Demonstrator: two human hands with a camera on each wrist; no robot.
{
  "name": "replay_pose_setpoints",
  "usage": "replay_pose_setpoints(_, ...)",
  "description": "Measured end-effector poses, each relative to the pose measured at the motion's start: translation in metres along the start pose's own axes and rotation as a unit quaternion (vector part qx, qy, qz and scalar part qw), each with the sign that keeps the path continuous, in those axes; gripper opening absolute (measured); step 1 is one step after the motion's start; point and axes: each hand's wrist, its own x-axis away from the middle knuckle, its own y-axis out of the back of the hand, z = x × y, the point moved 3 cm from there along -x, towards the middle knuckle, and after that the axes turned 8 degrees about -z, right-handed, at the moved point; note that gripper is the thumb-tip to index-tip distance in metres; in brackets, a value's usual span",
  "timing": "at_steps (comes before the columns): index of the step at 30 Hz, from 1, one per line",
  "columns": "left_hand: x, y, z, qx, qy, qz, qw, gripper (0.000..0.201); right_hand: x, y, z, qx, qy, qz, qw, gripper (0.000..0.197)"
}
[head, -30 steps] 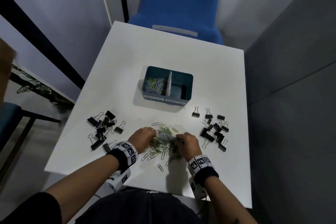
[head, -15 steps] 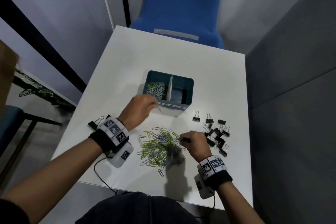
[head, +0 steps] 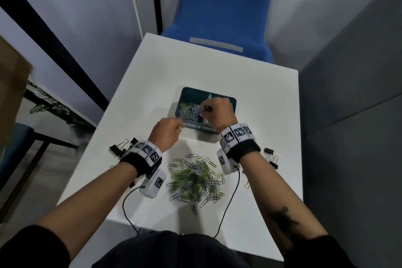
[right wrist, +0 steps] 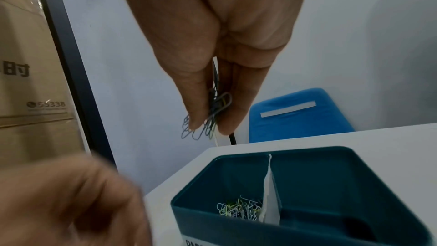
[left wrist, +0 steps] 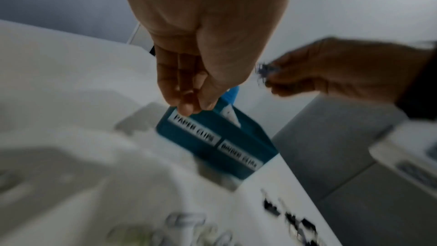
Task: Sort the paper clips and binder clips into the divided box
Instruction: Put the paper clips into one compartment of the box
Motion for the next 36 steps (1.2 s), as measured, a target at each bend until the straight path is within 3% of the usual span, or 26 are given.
replay_pose_setpoints(4, 0.045, -0.033, 0.031, -0.071, 0.022, 0.104, 0.992, 0.024, -0.002, -0.007, 0.001, 0.042, 0.008, -0.019, 0.999, 0.04)
replay_pose_setpoints(7, 0.075, -0.05, 0.05, -0.127, 0.032, 0.189, 0.973, 0.048, 0.029, -0.024, -0.016, 0.011, 0.018, -0.026, 0.999, 0.033)
replay_pose_setpoints(9, 0.092, -0.06, 0.057, -0.165, 0.023, 0.232, 0.958, 0.074, 0.061, -0.044, -0.034, 0.021, 0.016, 0.032, 0.999, 0.032)
replay_pose_setpoints(11, 0.104, -0.068, 0.058, -0.193, 0.012, 0.255, 0.947, 0.096, 0.098, -0.065, -0.057, 0.07, -0.013, 0.127, 0.989, 0.047)
replay_pose_setpoints(13, 0.112, -0.075, 0.054, -0.197, -0.005, 0.257, 0.946, 0.105, 0.135, -0.082, -0.08, 0.13, -0.054, 0.218, 0.966, 0.068)
replay_pose_setpoints(15, 0.118, -0.083, 0.046, -0.196, -0.029, 0.257, 0.946, 0.106, 0.163, -0.096, -0.096, 0.152, -0.082, 0.259, 0.951, 0.078)
replay_pose_setpoints(19, 0.122, -0.098, 0.031, -0.202, -0.082, 0.263, 0.94, 0.097, 0.189, -0.116, -0.097, 0.137, -0.078, 0.227, 0.961, 0.064)
replay_pose_setpoints(24, 0.118, -0.107, 0.015, -0.163, -0.107, 0.218, 0.956, 0.057, 0.188, -0.129, -0.084, 0.111, -0.083, 0.186, 0.973, 0.041)
replay_pose_setpoints(26, 0.115, -0.109, 0.015, -0.138, -0.116, 0.216, 0.959, 0.049, 0.185, -0.132, -0.082, 0.095, -0.089, 0.174, 0.976, 0.035)
replay_pose_setpoints(32, 0.108, -0.1, 0.02, -0.074, -0.112, 0.204, 0.97, 0.022, 0.178, -0.125, -0.091, 0.028, -0.14, 0.131, 0.981, 0.021)
replay_pose_setpoints(36, 0.102, -0.091, 0.025, -0.039, -0.065, 0.186, 0.98, 0.008, 0.179, -0.117, -0.102, 0.018, -0.154, 0.121, 0.981, 0.019)
